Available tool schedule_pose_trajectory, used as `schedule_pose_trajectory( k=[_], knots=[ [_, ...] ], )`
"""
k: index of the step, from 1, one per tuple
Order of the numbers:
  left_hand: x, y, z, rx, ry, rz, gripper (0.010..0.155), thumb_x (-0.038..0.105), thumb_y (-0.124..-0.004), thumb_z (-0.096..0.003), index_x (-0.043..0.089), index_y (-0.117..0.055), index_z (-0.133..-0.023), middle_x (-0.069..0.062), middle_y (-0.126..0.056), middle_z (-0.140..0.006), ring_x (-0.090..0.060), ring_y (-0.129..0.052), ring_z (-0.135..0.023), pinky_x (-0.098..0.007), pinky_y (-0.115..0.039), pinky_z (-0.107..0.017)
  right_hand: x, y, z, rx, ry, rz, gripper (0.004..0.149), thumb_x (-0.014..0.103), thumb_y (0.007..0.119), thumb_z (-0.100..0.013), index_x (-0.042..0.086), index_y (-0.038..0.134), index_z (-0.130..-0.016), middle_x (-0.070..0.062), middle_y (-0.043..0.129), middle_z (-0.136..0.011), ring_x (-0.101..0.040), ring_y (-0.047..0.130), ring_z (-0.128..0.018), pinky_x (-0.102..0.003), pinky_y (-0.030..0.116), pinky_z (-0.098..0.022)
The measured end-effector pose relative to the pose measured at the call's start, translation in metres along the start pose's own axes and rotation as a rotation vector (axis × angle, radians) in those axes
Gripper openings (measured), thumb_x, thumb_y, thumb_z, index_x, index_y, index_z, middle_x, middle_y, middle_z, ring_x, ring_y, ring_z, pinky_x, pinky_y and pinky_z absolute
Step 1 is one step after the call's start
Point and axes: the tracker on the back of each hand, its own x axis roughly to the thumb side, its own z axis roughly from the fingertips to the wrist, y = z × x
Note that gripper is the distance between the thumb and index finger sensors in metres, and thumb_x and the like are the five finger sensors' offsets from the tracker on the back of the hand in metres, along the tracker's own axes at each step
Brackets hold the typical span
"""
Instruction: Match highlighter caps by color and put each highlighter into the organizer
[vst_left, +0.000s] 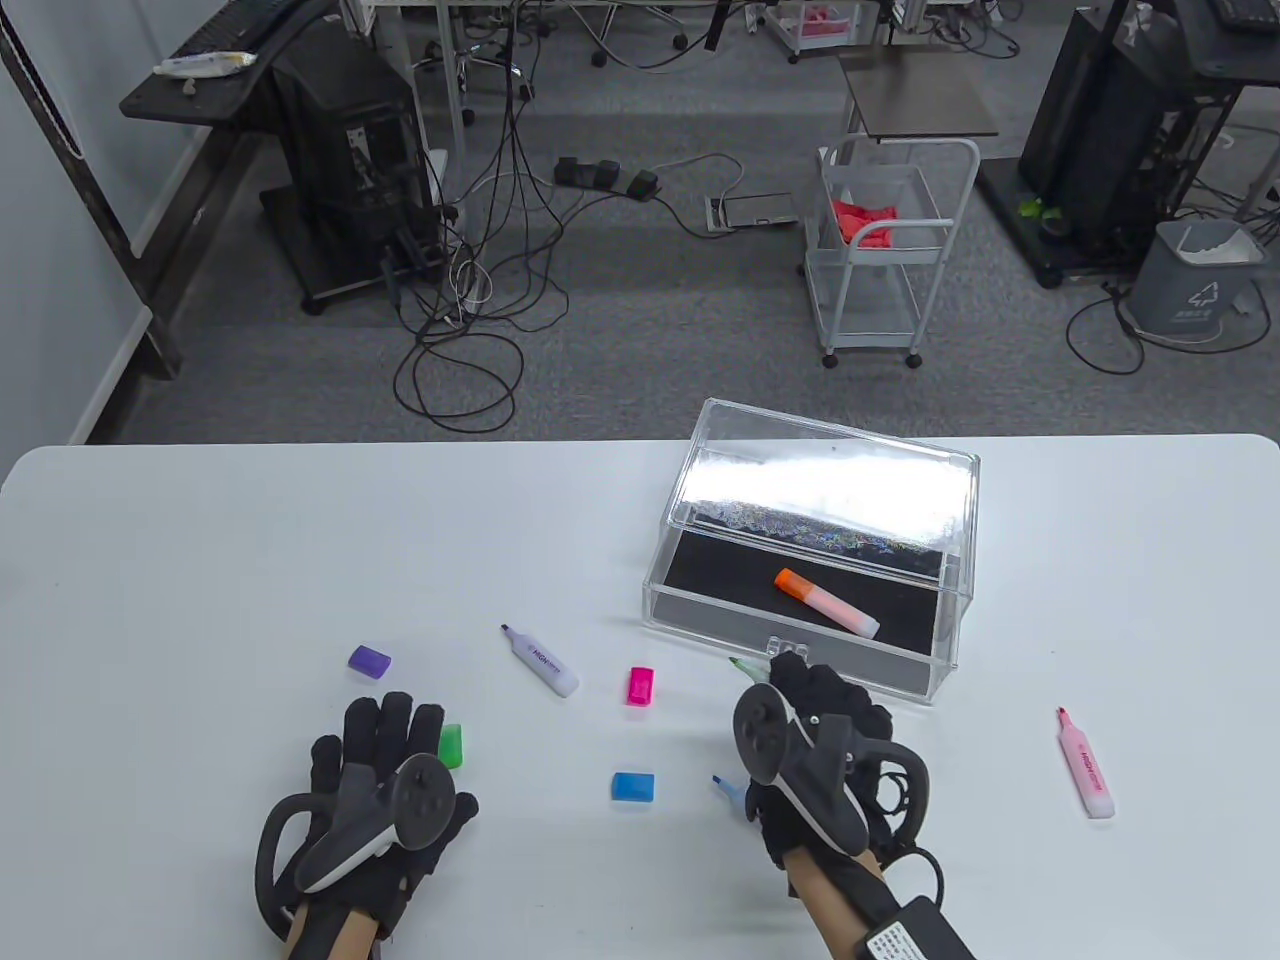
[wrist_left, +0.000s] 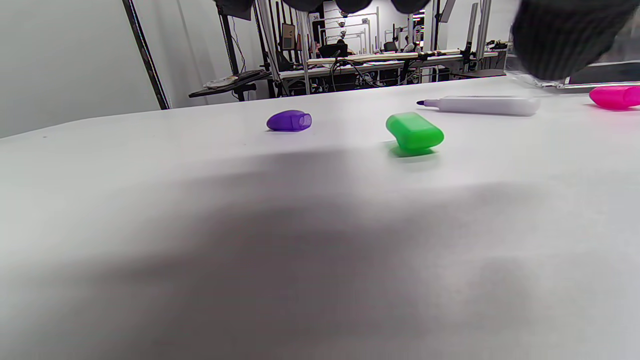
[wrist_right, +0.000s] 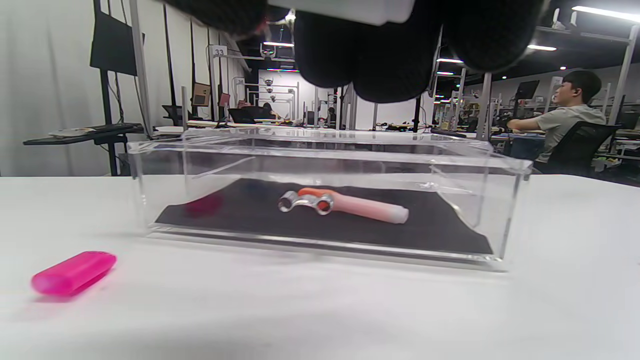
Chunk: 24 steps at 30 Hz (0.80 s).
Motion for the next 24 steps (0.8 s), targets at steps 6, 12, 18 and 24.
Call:
schedule_pose_trajectory(
  k=[6, 12, 18, 24],
  knots=[
    [-0.001, -0.002, -0.002, -0.011, 0.009, -0.006, 0.092, 0.070, -0.059, -0.0598, 0.022, -0.009, -0.121, -0.011, -0.007, -0.127, -0.050, -0.018, -0.120, -0.067, -0.033, -0.084, 0.009, 0.021, 0.007, 0.002, -0.042, 0.002, 0.052, 0.031, 0.073, -0.046, 0.024, 0.053, -0.094, -0.008, 0.076, -0.088, -0.033, 0.087, -0.079, -0.063, 0.068, -0.060],
    [-0.004, -0.002, -0.005, 0.007, 0.054, 0.018, 0.091, 0.069, -0.063, -0.0594, 0.017, -0.023, -0.122, -0.014, -0.036, -0.127, -0.054, -0.057, -0.115, -0.065, -0.060, -0.081, 0.006, 0.030, 0.008, -0.018, -0.052, -0.006, 0.052, 0.030, 0.073, -0.046, 0.026, 0.053, -0.094, -0.006, 0.075, -0.087, -0.030, 0.086, -0.074, -0.060, 0.069, -0.059],
    [-0.004, -0.001, -0.017, 0.019, 0.138, 0.090, 0.087, 0.069, -0.068, -0.0586, 0.013, -0.043, -0.121, -0.015, -0.064, -0.117, -0.043, -0.088, -0.100, -0.057, -0.078, -0.073, 0.010, 0.031, 0.011, -0.015, -0.065, -0.028, 0.052, 0.030, 0.073, -0.046, 0.026, 0.054, -0.094, -0.005, 0.075, -0.087, -0.030, 0.086, -0.073, -0.059, 0.069, -0.058],
    [-0.001, 0.000, -0.040, -0.068, 0.253, 0.126, 0.088, 0.072, -0.068, -0.0576, 0.009, -0.054, -0.118, -0.012, -0.076, -0.108, -0.036, -0.096, -0.088, -0.052, -0.084, -0.067, 0.013, 0.035, 0.011, 0.004, -0.065, -0.023, 0.052, 0.030, 0.073, -0.046, 0.027, 0.054, -0.094, -0.005, 0.075, -0.087, -0.030, 0.086, -0.073, -0.059, 0.069, -0.058]
  ],
)
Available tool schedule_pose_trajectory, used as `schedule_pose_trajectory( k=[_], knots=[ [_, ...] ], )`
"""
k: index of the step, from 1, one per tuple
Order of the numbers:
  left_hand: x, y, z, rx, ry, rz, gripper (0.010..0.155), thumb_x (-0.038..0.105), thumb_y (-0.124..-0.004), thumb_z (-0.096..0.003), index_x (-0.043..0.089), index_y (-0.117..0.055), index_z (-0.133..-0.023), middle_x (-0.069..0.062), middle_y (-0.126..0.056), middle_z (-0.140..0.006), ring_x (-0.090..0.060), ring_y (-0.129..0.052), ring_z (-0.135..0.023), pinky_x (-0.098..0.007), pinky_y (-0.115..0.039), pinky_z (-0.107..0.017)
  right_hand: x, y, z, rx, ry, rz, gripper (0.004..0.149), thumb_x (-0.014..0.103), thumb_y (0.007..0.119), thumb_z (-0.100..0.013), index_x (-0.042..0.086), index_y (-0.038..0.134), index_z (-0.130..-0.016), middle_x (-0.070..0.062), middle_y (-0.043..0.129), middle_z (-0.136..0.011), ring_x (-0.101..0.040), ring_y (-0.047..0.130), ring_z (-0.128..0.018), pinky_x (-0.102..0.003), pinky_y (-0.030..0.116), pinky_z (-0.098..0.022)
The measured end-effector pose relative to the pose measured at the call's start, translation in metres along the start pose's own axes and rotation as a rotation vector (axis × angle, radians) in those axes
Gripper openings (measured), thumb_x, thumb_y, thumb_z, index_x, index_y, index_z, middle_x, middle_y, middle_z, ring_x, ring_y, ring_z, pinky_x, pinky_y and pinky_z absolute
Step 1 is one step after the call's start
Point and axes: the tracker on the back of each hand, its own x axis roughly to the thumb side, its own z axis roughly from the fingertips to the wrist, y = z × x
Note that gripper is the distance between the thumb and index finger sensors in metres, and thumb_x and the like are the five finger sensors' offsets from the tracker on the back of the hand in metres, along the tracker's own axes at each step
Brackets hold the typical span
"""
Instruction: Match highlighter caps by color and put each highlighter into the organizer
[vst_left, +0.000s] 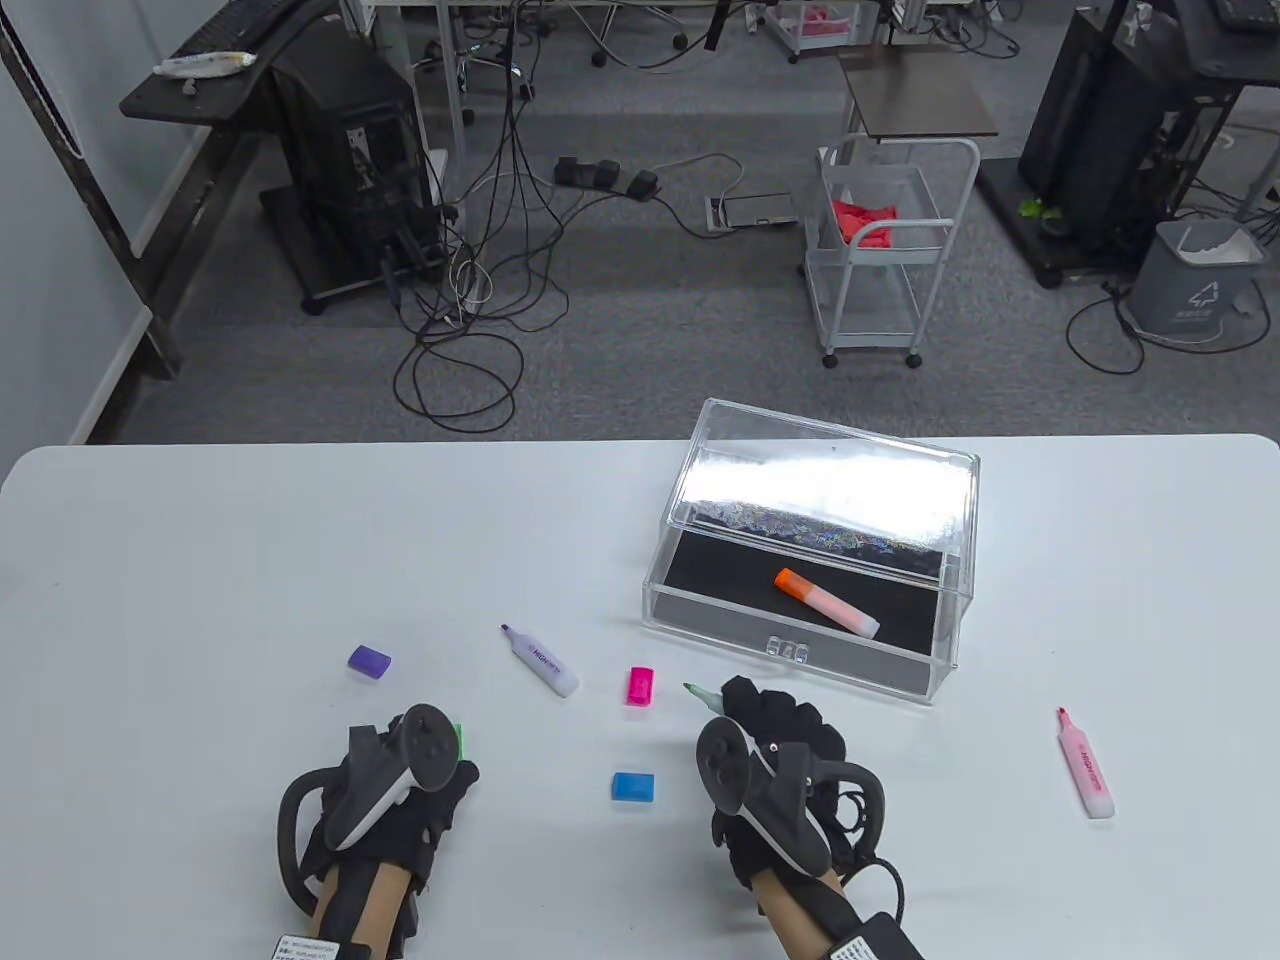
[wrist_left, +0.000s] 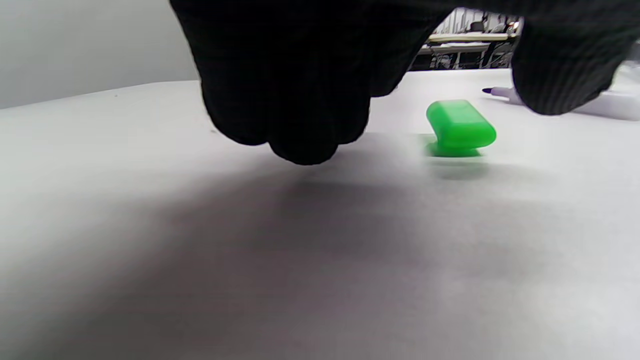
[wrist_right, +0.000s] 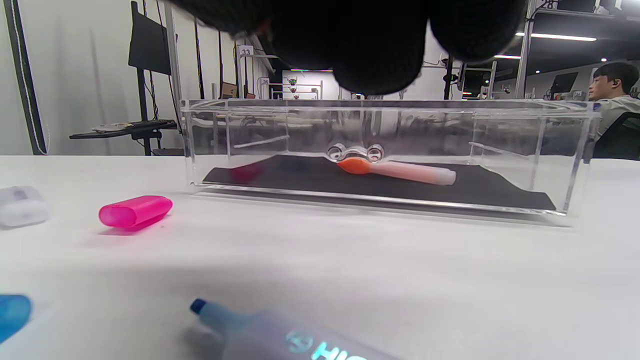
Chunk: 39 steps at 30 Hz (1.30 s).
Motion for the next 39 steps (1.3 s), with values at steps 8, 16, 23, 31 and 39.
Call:
schedule_pose_trajectory(
  k=[8, 16, 23, 31, 39],
  knots=[
    [0.015, -0.003, -0.016, -0.037, 0.069, -0.013, 0.083, 0.072, -0.072, -0.0574, 0.013, -0.062, -0.115, -0.008, -0.079, -0.103, -0.031, -0.097, -0.084, -0.048, -0.085, -0.065, 0.000, 0.005, -0.002, 0.015, -0.010, -0.001, 0.052, 0.030, 0.074, -0.046, 0.027, 0.055, -0.094, -0.005, 0.075, -0.088, -0.030, 0.086, -0.073, -0.059, 0.069, -0.058],
    [0.021, -0.008, -0.017, 0.045, 0.042, -0.077, 0.059, 0.058, -0.077, -0.0609, 0.024, -0.071, -0.109, -0.001, -0.083, -0.098, -0.025, -0.098, -0.079, -0.044, -0.087, -0.064, 0.002, 0.005, -0.001, 0.020, -0.022, 0.005, 0.052, 0.030, 0.074, -0.046, 0.027, 0.055, -0.094, -0.005, 0.074, -0.089, -0.030, 0.086, -0.073, -0.058, 0.069, -0.058],
    [0.019, -0.011, -0.014, 0.061, -0.077, -0.145, 0.056, 0.052, -0.077, -0.0605, 0.027, -0.070, -0.109, -0.001, -0.083, -0.099, -0.024, -0.098, -0.080, -0.043, -0.087, -0.065, 0.003, 0.005, 0.001, -0.004, -0.037, 0.003, 0.051, 0.029, 0.075, -0.045, 0.031, 0.060, -0.093, -0.005, 0.074, -0.089, -0.029, 0.085, -0.074, -0.059, 0.069, -0.058],
    [0.016, 0.003, 0.008, 0.071, -0.249, -0.069, 0.059, 0.052, -0.080, -0.0588, 0.024, -0.069, -0.109, -0.002, -0.084, -0.099, -0.023, -0.103, -0.082, -0.043, -0.091, -0.063, 0.006, 0.007, 0.001, -0.006, -0.104, -0.029, 0.049, 0.029, 0.076, -0.045, 0.041, 0.062, -0.090, -0.005, 0.070, -0.092, -0.029, 0.083, -0.074, -0.058, 0.070, -0.057],
    [0.026, 0.003, 0.026, 0.010, -0.447, 0.022, 0.062, 0.054, -0.082, -0.0568, 0.021, -0.071, -0.107, -0.002, -0.087, -0.095, -0.020, -0.106, -0.073, -0.038, -0.094, -0.059, 0.018, 0.013, 0.009, -0.002, -0.308, -0.003, 0.050, 0.029, 0.074, -0.045, 0.038, 0.057, -0.091, -0.001, 0.065, -0.093, -0.025, 0.074, -0.073, -0.053, 0.065, -0.057]
  ],
)
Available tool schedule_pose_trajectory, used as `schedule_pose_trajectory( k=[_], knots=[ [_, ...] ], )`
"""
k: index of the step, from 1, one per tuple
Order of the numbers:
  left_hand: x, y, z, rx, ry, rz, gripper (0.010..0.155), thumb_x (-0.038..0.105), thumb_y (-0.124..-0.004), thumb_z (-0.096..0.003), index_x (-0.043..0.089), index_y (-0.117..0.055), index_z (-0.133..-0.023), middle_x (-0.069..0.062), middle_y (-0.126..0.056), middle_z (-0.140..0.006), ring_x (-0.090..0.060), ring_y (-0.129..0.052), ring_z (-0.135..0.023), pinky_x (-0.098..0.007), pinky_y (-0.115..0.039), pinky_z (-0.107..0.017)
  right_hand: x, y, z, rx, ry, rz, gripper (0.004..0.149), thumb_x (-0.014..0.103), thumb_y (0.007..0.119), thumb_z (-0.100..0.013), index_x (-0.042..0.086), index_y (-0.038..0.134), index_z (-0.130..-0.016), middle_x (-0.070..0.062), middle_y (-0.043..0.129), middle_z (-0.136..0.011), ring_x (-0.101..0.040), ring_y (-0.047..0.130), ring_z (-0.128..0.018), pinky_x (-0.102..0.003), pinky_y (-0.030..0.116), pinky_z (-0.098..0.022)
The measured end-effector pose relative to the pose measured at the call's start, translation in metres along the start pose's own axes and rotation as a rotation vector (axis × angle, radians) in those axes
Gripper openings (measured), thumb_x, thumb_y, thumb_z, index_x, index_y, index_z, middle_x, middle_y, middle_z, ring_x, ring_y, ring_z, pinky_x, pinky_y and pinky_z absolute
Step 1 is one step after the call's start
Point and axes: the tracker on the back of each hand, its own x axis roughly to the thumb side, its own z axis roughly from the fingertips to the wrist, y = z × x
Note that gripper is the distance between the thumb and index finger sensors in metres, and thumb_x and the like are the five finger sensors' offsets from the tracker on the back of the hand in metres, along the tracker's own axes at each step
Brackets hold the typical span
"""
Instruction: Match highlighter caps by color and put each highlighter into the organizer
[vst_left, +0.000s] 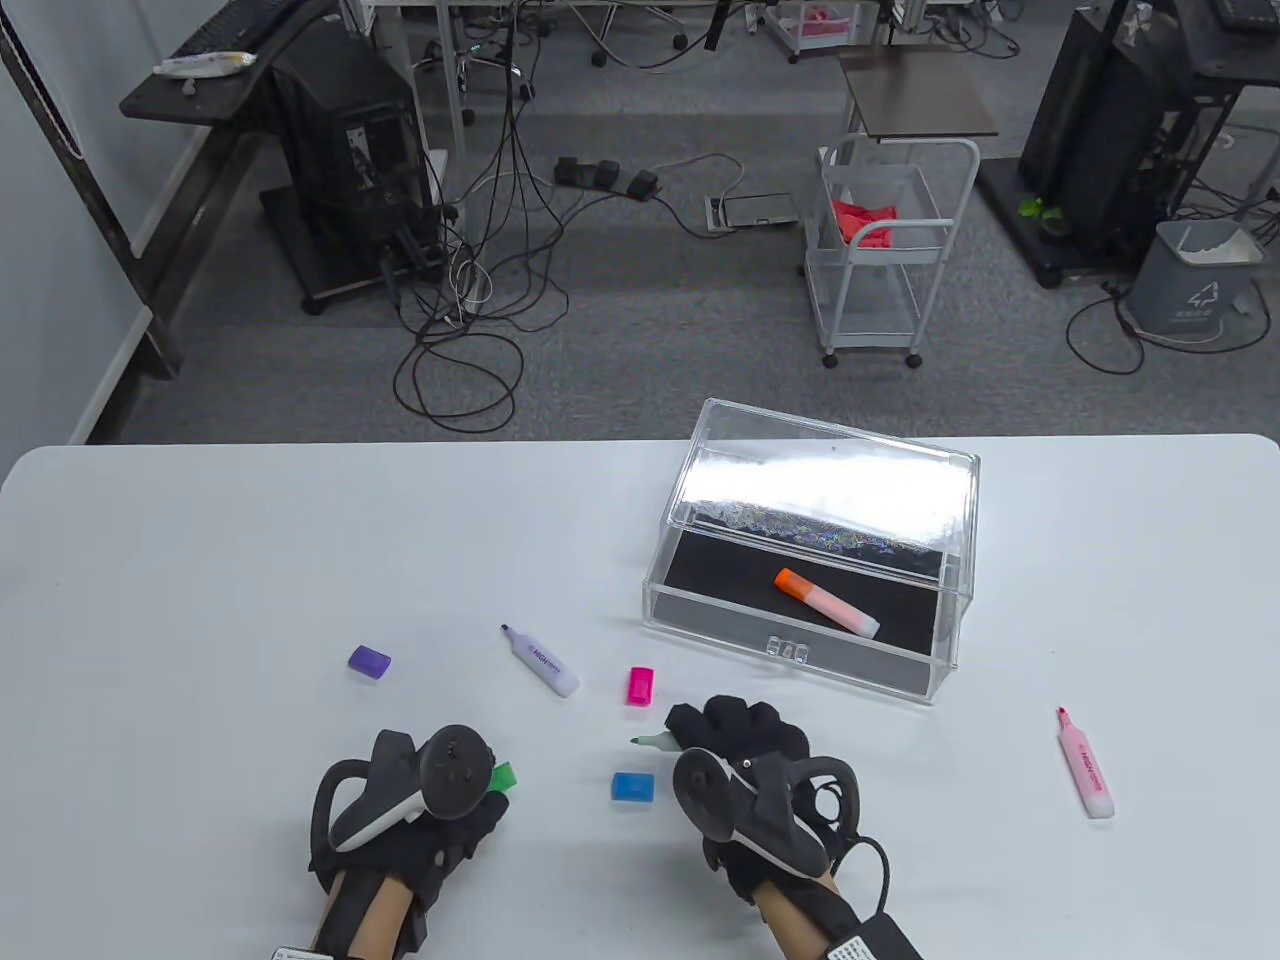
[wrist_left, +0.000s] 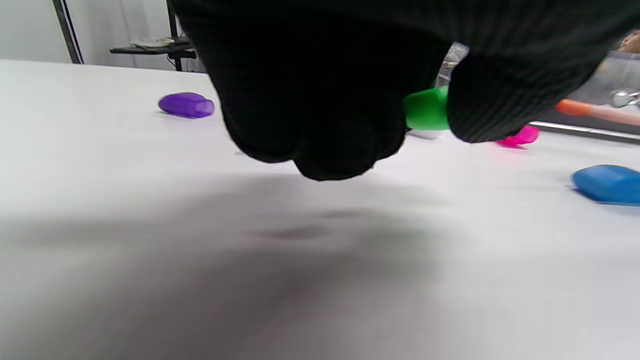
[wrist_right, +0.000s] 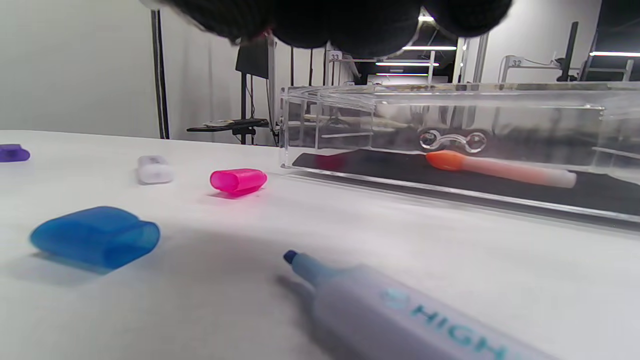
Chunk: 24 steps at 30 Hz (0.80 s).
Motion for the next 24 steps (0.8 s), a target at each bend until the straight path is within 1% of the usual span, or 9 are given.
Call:
schedule_pose_trajectory(
  k=[4, 10, 24],
  knots=[
    [0.010, -0.001, 0.001, 0.022, -0.075, 0.033, 0.062, 0.054, -0.082, -0.0568, 0.021, -0.070, -0.108, -0.002, -0.087, -0.095, -0.019, -0.106, -0.073, -0.038, -0.093, -0.059, 0.009, 0.001, 0.003, -0.020, -0.074, 0.022, 0.050, 0.029, 0.074, -0.045, 0.036, 0.057, -0.091, 0.000, 0.065, -0.092, -0.025, 0.073, -0.073, -0.053, 0.064, -0.057],
    [0.023, 0.005, 0.006, 0.058, -0.151, 0.087, 0.062, 0.054, -0.082, -0.0568, 0.020, -0.071, -0.107, -0.004, -0.088, -0.094, -0.019, -0.107, -0.072, -0.038, -0.094, -0.059, 0.021, 0.003, 0.007, -0.033, -0.154, 0.038, 0.050, 0.029, 0.074, -0.045, 0.035, 0.056, -0.091, 0.000, 0.066, -0.091, -0.025, 0.073, -0.073, -0.053, 0.064, -0.057],
    [0.050, 0.004, 0.012, 0.084, -0.214, 0.035, 0.062, 0.055, -0.082, -0.0569, 0.021, -0.070, -0.107, -0.003, -0.087, -0.094, -0.019, -0.106, -0.073, -0.038, -0.093, -0.059, 0.040, 0.005, 0.013, -0.050, -0.247, 0.083, 0.050, 0.029, 0.074, -0.044, 0.034, 0.057, -0.091, 0.000, 0.067, -0.090, -0.025, 0.074, -0.073, -0.052, 0.065, -0.056]
  ],
)
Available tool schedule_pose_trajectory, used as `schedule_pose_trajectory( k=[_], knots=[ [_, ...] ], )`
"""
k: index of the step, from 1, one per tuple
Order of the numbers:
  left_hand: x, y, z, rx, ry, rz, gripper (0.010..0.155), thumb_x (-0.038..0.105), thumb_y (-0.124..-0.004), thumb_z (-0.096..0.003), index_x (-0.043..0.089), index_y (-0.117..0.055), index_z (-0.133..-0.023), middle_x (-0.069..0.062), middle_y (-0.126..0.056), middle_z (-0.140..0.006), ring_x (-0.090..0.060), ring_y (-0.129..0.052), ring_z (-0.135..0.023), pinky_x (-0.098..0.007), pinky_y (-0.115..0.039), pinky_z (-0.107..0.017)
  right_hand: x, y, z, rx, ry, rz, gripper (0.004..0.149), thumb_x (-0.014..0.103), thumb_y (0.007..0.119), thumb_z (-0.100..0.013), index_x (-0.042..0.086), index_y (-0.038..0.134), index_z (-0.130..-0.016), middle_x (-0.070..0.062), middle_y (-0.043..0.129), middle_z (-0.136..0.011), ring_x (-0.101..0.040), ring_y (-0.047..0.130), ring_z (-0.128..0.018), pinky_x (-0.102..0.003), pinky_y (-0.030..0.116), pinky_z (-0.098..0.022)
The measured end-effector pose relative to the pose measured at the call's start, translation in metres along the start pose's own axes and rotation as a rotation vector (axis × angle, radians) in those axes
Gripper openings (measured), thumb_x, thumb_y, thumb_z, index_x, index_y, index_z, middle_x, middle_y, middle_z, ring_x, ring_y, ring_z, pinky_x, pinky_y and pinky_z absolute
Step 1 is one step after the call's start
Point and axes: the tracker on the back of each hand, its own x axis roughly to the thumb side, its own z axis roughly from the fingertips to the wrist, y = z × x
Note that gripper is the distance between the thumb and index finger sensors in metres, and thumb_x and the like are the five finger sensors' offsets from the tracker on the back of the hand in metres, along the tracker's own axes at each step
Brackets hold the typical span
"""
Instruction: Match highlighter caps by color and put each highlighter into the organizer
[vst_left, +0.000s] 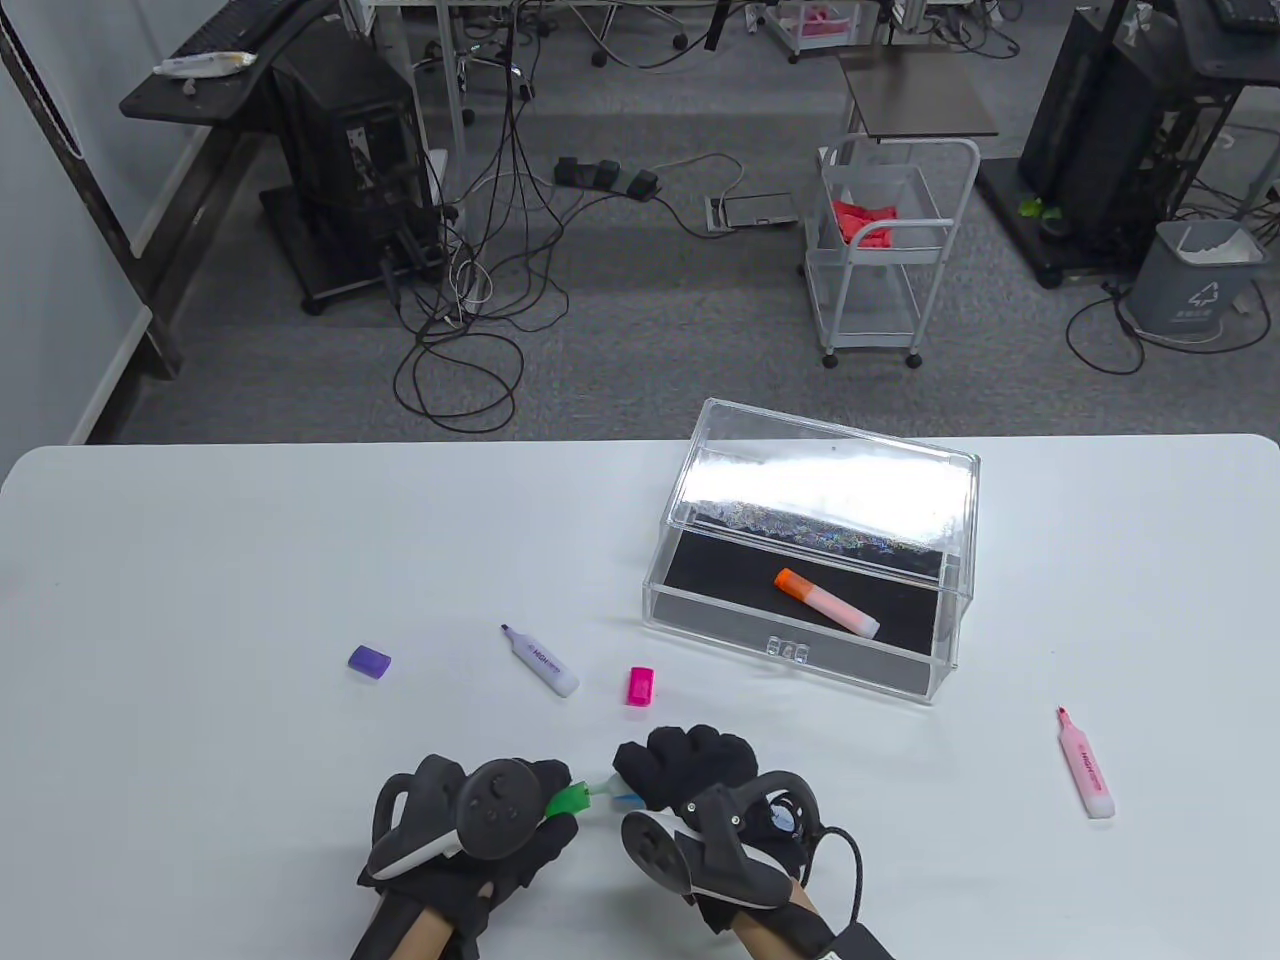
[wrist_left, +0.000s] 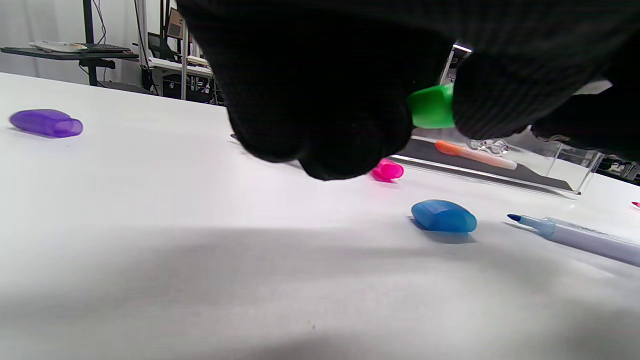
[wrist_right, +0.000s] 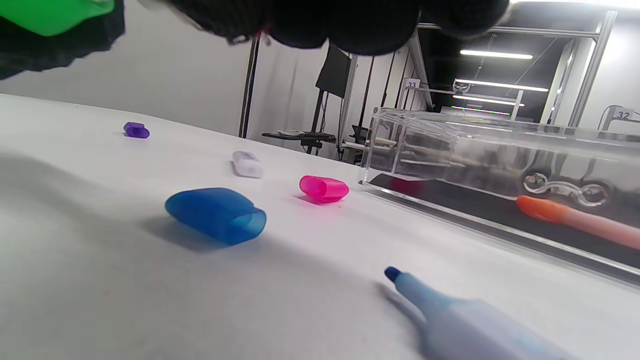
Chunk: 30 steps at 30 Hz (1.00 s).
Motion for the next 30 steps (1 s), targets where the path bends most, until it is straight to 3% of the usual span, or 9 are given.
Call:
schedule_pose_trajectory(
  k=[7, 16, 22, 30],
  knots=[
    [0.005, -0.002, 0.000, 0.026, -0.017, 0.011, 0.061, 0.054, -0.081, -0.0573, 0.021, -0.070, -0.108, -0.002, -0.088, -0.094, -0.018, -0.107, -0.072, -0.037, -0.094, -0.059, 0.007, -0.002, 0.001, -0.030, -0.040, 0.024, 0.050, 0.029, 0.074, -0.044, 0.034, 0.058, -0.091, 0.000, 0.067, -0.090, -0.025, 0.074, -0.072, -0.052, 0.065, -0.056],
    [0.004, -0.004, 0.005, 0.142, -0.059, 0.199, 0.057, 0.043, -0.081, -0.0591, 0.013, -0.073, -0.107, -0.011, -0.093, -0.088, -0.019, -0.112, -0.066, -0.038, -0.099, -0.054, 0.005, -0.003, 0.001, -0.062, -0.018, -0.005, 0.049, 0.028, 0.075, -0.043, 0.031, 0.060, -0.090, -0.002, 0.070, -0.086, -0.026, 0.076, -0.068, -0.053, 0.069, -0.051],
    [0.009, 0.000, 0.009, 0.203, -0.079, 0.200, 0.054, 0.040, -0.079, -0.0596, 0.012, -0.076, -0.105, -0.014, -0.094, -0.084, -0.021, -0.112, -0.061, -0.039, -0.100, -0.052, 0.004, -0.005, 0.001, -0.095, -0.010, -0.041, 0.048, 0.029, 0.076, -0.041, 0.028, 0.062, -0.087, -0.004, 0.074, -0.081, -0.026, 0.080, -0.063, -0.053, 0.074, -0.045],
    [0.008, -0.001, 0.013, 0.220, -0.073, 0.187, 0.054, 0.041, -0.077, -0.0602, 0.012, -0.074, -0.106, -0.013, -0.093, -0.086, -0.021, -0.111, -0.065, -0.040, -0.098, -0.055, 0.006, -0.007, 0.003, -0.086, 0.026, -0.051, 0.048, 0.031, 0.076, -0.042, 0.029, 0.063, -0.088, -0.003, 0.074, -0.081, -0.025, 0.080, -0.064, -0.053, 0.073, -0.046]
  ],
)
